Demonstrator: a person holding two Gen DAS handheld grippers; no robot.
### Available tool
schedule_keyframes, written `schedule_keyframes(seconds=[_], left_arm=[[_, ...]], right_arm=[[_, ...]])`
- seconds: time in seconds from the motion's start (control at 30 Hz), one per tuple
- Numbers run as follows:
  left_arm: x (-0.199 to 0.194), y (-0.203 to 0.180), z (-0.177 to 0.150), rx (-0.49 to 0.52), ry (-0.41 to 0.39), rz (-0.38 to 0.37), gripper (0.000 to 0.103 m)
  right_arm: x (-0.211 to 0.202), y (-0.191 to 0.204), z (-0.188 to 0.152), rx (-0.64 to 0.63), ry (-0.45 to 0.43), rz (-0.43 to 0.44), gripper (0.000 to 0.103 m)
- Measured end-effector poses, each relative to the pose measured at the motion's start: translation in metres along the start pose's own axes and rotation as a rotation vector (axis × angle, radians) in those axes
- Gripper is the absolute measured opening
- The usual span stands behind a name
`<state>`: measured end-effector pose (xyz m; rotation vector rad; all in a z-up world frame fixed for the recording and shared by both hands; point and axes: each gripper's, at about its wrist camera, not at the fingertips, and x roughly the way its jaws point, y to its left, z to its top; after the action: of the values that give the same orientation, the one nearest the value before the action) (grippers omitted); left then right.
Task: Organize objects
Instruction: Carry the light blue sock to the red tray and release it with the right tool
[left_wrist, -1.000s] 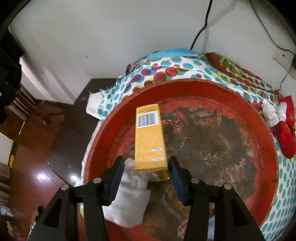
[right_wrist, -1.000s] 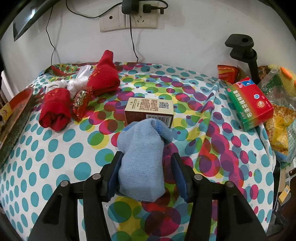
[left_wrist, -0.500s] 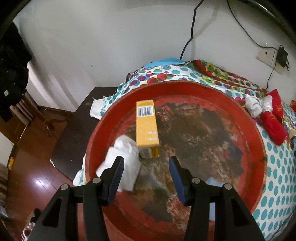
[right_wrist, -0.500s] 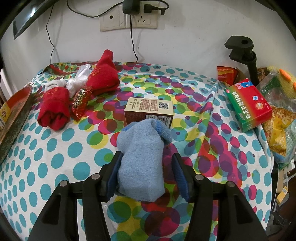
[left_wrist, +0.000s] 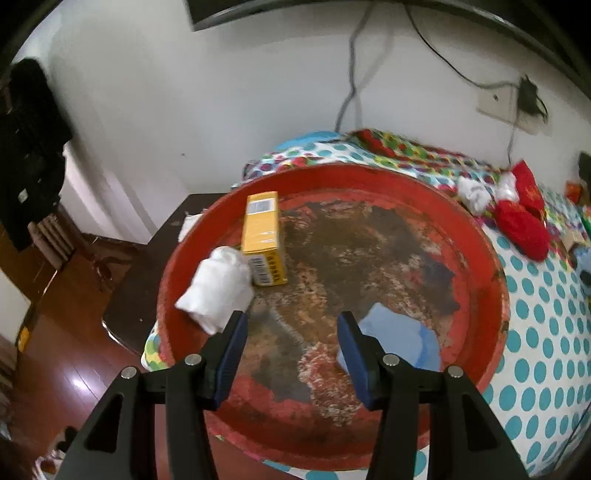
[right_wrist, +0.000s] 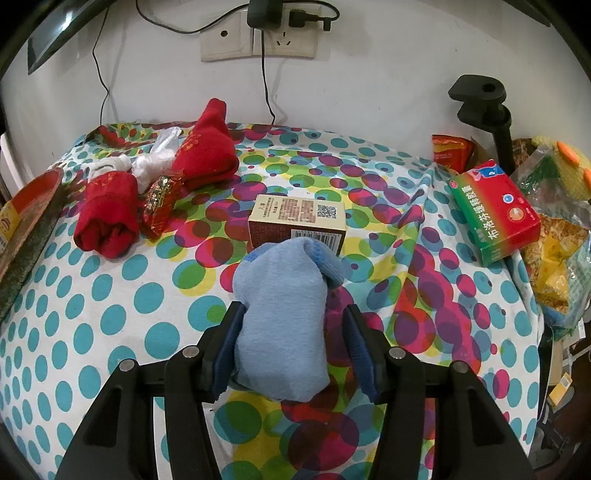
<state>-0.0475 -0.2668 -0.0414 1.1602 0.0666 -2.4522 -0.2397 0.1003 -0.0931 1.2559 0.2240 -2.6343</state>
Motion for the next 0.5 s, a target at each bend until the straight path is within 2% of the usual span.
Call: schedule_keyframes(seconds=[0.07, 0.13, 0.23, 0.5], left_arm=[[0.003, 0.008, -0.001, -0.027, 0.002, 0.017, 0.052], [0.004, 0.013, -0.002, -0.042, 0.002, 0.030, 0.052], [0.003, 0.014, -0.003, -0.028, -0.016, 0.074, 0.052], [0.007, 0.010, -0.006, -0.001, 0.003, 0.032, 0.052]], right_arm=[[0.000, -0.001, 0.000, -0.011, -0.004, 0.000, 0.046], [0.000, 0.000, 0.001, -0.034, -0.009, -0.001, 0.038], [-0.002, 0.001, 0.000, -0.077, -0.020, -0.026, 0.032], [-0.007, -0.026, 0.000, 0.010, -0.011, -0.004, 0.029]])
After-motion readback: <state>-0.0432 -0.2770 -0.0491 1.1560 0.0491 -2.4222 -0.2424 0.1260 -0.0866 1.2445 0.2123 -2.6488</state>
